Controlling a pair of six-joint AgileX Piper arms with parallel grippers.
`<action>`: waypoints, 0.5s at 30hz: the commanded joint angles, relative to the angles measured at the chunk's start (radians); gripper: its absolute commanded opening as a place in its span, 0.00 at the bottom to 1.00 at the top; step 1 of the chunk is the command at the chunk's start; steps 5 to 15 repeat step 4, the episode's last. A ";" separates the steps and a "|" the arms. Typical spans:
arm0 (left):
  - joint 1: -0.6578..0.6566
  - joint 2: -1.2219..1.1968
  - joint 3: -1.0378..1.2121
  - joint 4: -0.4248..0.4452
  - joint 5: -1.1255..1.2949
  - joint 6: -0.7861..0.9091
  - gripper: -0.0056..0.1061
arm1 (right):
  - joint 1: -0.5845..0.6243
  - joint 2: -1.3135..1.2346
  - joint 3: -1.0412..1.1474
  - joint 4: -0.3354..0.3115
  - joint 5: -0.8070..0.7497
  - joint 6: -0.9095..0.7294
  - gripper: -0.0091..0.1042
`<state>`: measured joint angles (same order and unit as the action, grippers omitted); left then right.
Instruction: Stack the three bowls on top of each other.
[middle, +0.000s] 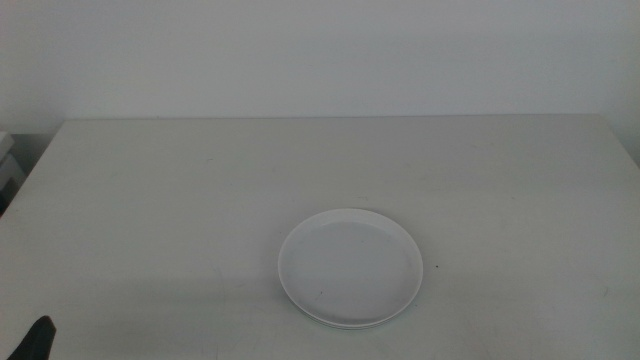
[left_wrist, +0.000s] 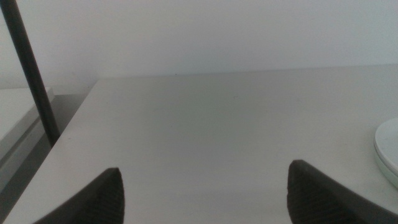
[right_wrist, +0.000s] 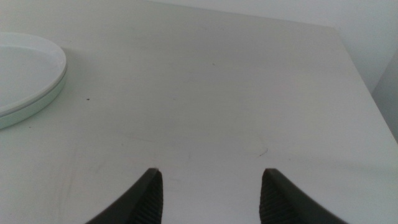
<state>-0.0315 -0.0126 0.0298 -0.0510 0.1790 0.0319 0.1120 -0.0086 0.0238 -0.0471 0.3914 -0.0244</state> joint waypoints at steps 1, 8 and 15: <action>0.004 -0.016 -0.004 -0.014 -0.073 -0.009 0.83 | -0.008 -0.028 -0.002 -0.015 -0.071 -0.012 0.44; 0.005 -0.016 -0.004 -0.014 -0.073 -0.008 0.83 | -0.008 -0.028 -0.002 -0.015 -0.071 -0.012 0.44; 0.005 -0.016 -0.004 -0.014 -0.073 -0.008 0.83 | -0.008 -0.028 -0.002 -0.015 -0.071 -0.012 0.44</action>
